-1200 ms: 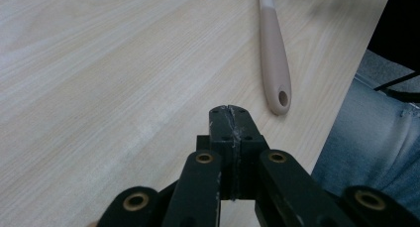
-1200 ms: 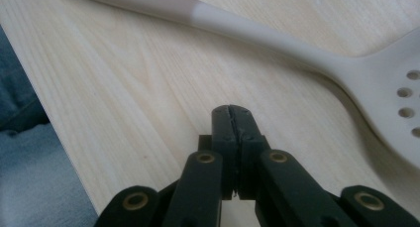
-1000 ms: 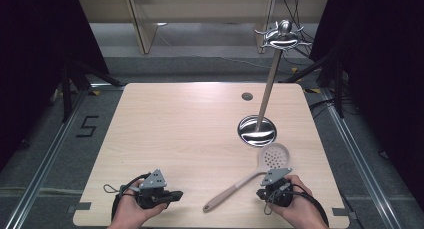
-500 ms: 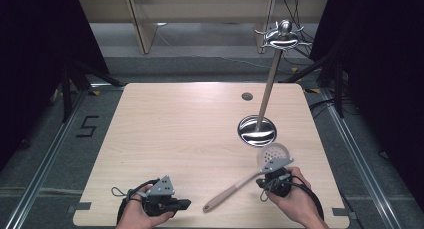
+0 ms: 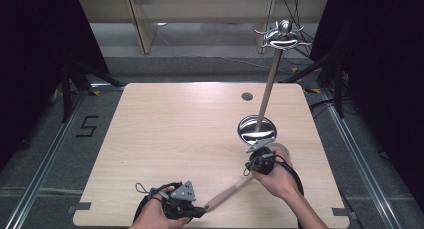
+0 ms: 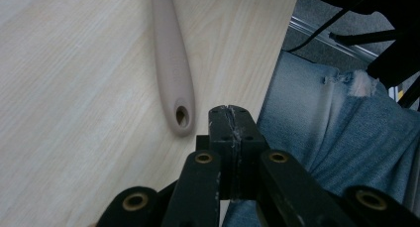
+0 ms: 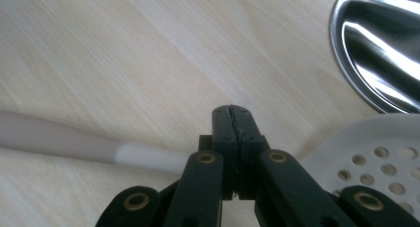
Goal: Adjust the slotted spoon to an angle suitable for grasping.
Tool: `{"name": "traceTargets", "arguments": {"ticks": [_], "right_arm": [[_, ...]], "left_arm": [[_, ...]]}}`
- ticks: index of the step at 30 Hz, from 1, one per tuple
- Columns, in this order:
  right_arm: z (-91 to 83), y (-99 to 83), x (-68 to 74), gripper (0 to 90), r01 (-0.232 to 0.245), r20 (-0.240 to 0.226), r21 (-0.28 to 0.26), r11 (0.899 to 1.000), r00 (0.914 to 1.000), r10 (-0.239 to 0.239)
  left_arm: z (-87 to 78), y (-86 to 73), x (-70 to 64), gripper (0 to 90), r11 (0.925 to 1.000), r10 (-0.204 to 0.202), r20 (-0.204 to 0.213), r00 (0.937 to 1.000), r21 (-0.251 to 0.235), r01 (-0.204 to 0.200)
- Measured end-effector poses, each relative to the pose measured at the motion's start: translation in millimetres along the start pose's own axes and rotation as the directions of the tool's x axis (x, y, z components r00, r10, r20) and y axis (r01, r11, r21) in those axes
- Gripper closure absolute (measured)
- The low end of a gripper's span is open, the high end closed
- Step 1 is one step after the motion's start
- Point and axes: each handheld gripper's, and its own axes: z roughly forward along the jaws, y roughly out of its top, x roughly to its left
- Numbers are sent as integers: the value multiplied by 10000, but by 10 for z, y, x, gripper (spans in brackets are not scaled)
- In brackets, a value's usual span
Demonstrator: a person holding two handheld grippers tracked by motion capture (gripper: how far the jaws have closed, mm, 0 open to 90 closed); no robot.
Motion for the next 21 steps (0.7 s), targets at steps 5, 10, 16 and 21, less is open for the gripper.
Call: {"name": "traceTargets", "arguments": {"ticks": [5,10,16,21], "right_arm": [[103,50,27,900,173,67,109,9998,9998,-174],[133,40,62,896,-71,-13,431,9990,10000,71],[178,24,71,887,45,-47,499,9987,10000,-42],[208,19,69,876,-3,-110,727,9974,9999,11]], "left_arm": [[103,57,-37,886,9997,166,156,9997,199,-169],[194,90,-64,886,9987,338,26,9994,391,-339],[302,118,-84,886,9964,463,19,9989,704,-463],[364,153,-95,887,9912,807,24,9967,1046,-805]]}}
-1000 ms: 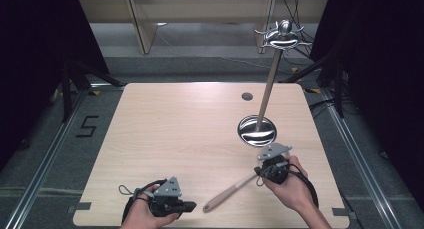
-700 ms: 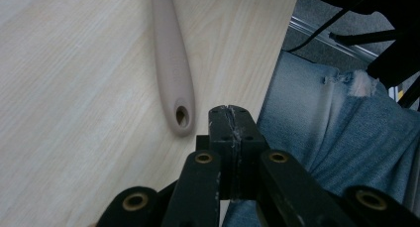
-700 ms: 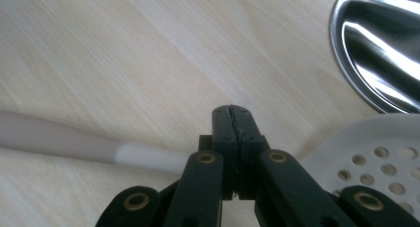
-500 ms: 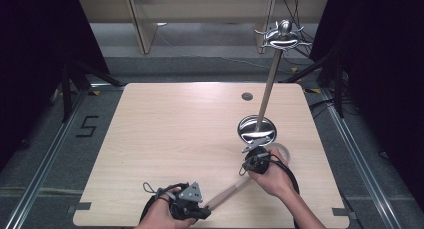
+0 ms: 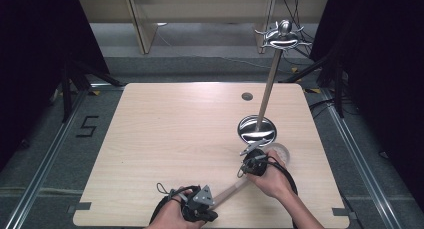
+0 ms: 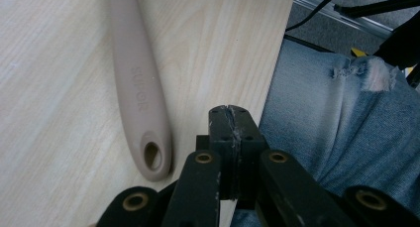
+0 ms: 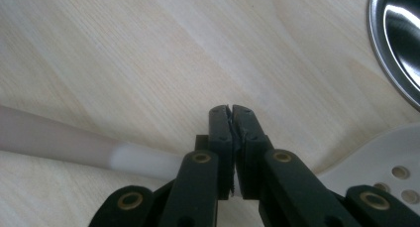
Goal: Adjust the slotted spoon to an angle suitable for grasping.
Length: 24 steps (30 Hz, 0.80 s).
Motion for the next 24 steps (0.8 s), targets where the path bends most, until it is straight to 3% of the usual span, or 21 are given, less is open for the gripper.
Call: {"name": "traceTargets", "arguments": {"ticks": [1,4,9,10,11,13,17,24], "right_arm": [[3,-4,-2,876,18,-22,27,10000,10000,-18],[12,-8,-5,875,51,-9,67,10000,10000,-51],[32,-16,-7,872,92,-4,213,9997,10000,-91],[31,-17,1,871,1,-67,291,9996,10000,1],[33,-16,1,871,16,-32,274,9996,10000,-15],[40,-15,-9,871,172,-11,208,9996,9999,-172],[44,-21,5,869,-2,-94,390,9992,10000,6],[54,-24,-6,870,93,-58,320,9994,9999,-91]], "left_arm": [[23,2,-19,887,9998,-197,34,9998,-98,197],[36,9,-2,888,9994,130,-165,9998,319,-125],[59,3,19,890,9993,-99,-325,9994,351,110],[60,6,37,890,9993,92,-358,9993,370,-79],[70,4,30,891,9995,-109,-345,9993,293,119],[77,4,43,891,9995,-51,-368,9993,323,63],[86,2,72,891,9989,-74,-503,9987,449,97],[90,4,82,891,9986,-346,-590,9977,391,370]]}}
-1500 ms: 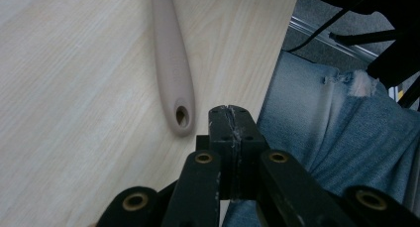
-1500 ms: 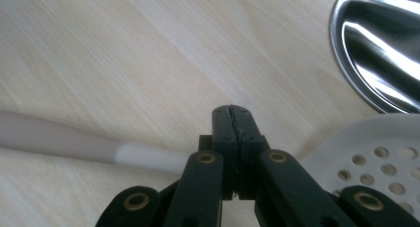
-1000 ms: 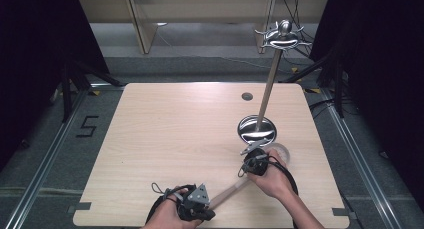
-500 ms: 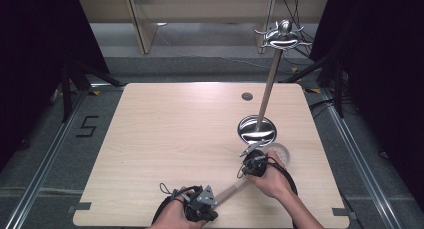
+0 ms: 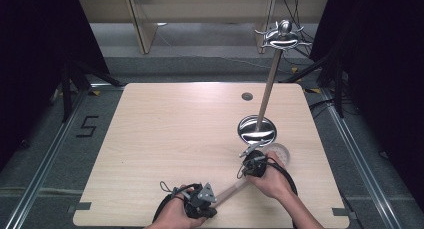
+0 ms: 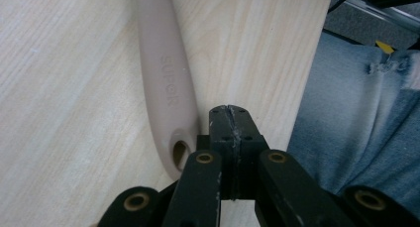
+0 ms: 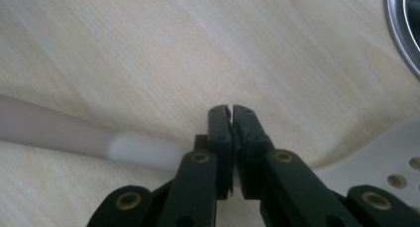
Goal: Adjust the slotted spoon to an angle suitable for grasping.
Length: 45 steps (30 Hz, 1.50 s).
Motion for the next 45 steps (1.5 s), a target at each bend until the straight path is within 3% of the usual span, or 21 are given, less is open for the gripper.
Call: {"name": "traceTargets", "arguments": {"ticks": [13,16,17,21,22,24,26,27,28,29,30,32,34,36,37,38,39,40,43,44,45], "right_arm": [[-25,7,40,900,88,23,543,9985,10000,-89],[-41,6,67,900,417,187,901,9951,9989,-436],[-48,-3,41,900,886,429,1179,9891,9946,-943],[-75,-29,91,900,685,397,1530,9859,9964,-754],[-76,-37,69,900,979,380,1470,9843,9938,-1045],[-81,-49,83,886,628,307,1606,9850,9972,-686],[-84,-43,75,792,798,279,1448,9862,9960,-847],[-96,-36,44,745,1501,255,1363,9792,9876,-1549],[-105,-9,6,718,2470,-92,1051,9633,9689,-2475],[-138,2,66,694,2357,-417,864,9680,9716,-2329],[-163,23,84,663,3009,-712,737,9508,9525,-2960],[-202,75,136,632,4528,-1138,517,8901,8882,-4452],[-230,107,209,609,5175,-1435,491,8542,8501,-5068],[-244,106,303,592,5373,-1449,870,8389,8400,-5230],[-226,118,327,582,5912,-1622,822,8023,8023,-5745],[-221,107,372,572,5999,-1813,1048,7932,7957,-5779],[-204,116,399,566,6452,-1895,1104,7560,7604,-6212],[-161,138,406,556,7030,-2023,794,7067,7056,-6792],[-99,140,475,548,7448,-2323,977,6601,6620,-7126],[-81,161,469,548,7710,-2222,1069,6278,6339,-7408],[-68,169,483,552,7736,-2311,1079,6244,6304,-7411]], "left_arm": [[-11,4,39,892,9999,93,-71,9999,60,-92],[-16,4,56,892,10000,-22,-103,9999,23,22],[-17,4,67,893,10000,-8,-98,10000,33,8],[-15,4,61,892,10000,-26,-136,9999,-13,26],[-16,2,63,892,10000,-75,-183,9998,28,76],[-28,-2,65,890,10000,-25,-204,9998,-68,23],[-58,-11,58,868,10000,-25,-179,9998,-65,24],[-87,-22,51,844,9996,55,-120,9999,-265,-59],[-129,-43,41,816,9994,-13,-180,9998,-338,7],[-172,-69,31,804,9987,-17,-134,9999,-514,10],[-225,-102,32,790,9982,58,-212,9998,-595,-71],[-319,-188,43,752,9960,4,-262,9997,-895,-27],[-406,-298,63,687,9924,-337,-374,9987,-1193,290],[-492,-418,110,597,9880,-326,-625,9975,-1530,227],[-532,-481,124,548,9858,-514,-802,9955,-1637,377],[-585,-543,160,501,9868,-362,-982,9945,-1609,200],[-614,-606,174,460,9827,-583,-1151,9916,-1817,367],[-658,-667,200,425,9828,-615,-1288,9898,-1809,376],[-761,-834,262,372,9755,-1130,-1440,9831,-2041,822],[-790,-877,276,366,9729,-1305,-1502,9800,-2098,974],[-816,-913,290,364,9703,-1421,-1489,9786,-2163,1080]]}}
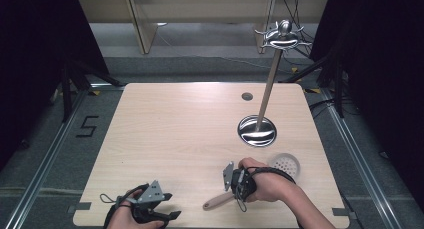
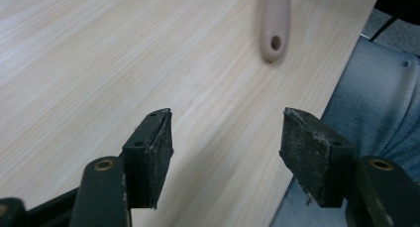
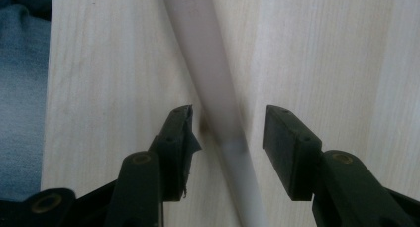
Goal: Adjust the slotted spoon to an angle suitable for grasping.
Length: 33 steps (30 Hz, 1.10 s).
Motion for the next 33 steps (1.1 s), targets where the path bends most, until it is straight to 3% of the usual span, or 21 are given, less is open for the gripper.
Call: {"name": "traceTargets", "arguments": {"ticks": [1,2,3,4,5,7,9,13,15,21,27,28,29,33], "right_arm": [[0,0,0,552,0,0,0,10000,10000,0],[12,29,-11,559,175,22,97,9998,9998,-175],[15,39,-6,562,48,-34,162,9999,10000,-48],[13,48,24,565,-380,-226,452,9983,9990,391],[20,61,12,568,-30,-151,511,9987,9999,38],[34,82,22,576,-65,-296,557,9984,9995,82],[47,100,2,581,398,-304,499,9980,9988,-383],[74,134,12,592,613,-337,566,9965,9977,-595],[97,164,42,600,423,-581,529,9977,9975,-392],[127,226,41,609,941,-628,633,9935,9939,-902],[169,283,60,623,1095,-768,665,9918,9916,-1044],[174,289,47,626,1395,-683,561,9886,9884,-1356],[174,290,56,631,1227,-766,620,9905,9901,-1179],[177,297,46,673,1439,-821,647,9875,9870,-1384]], "left_arm": [[0,0,0,363,10000,0,0,10000,0,0],[-29,-38,29,363,9989,-404,-20,9992,-222,404],[-41,-45,46,362,9987,-463,6,9989,-235,463],[-45,-45,54,362,9985,-467,10,9989,-301,467],[-50,-42,62,362,9987,-450,-42,9990,-223,449],[-38,-32,57,362,9976,-587,28,9983,-366,587],[-26,-26,60,362,9975,-612,78,9981,-363,614],[-16,-39,78,362,9980,-564,92,9984,-277,566],[-12,-46,87,361,9985,-487,151,9987,-249,491],[-5,-45,95,360,9986,-488,144,9987,-195,491],[8,-49,92,361,9984,-533,90,9985,-173,534],[3,-48,93,360,9983,-553,224,9982,-152,557],[5,-49,93,360,9982,-557,234,9982,-197,562],[9,-49,97,361,9983,-556,207,9982,-165,559]]}}
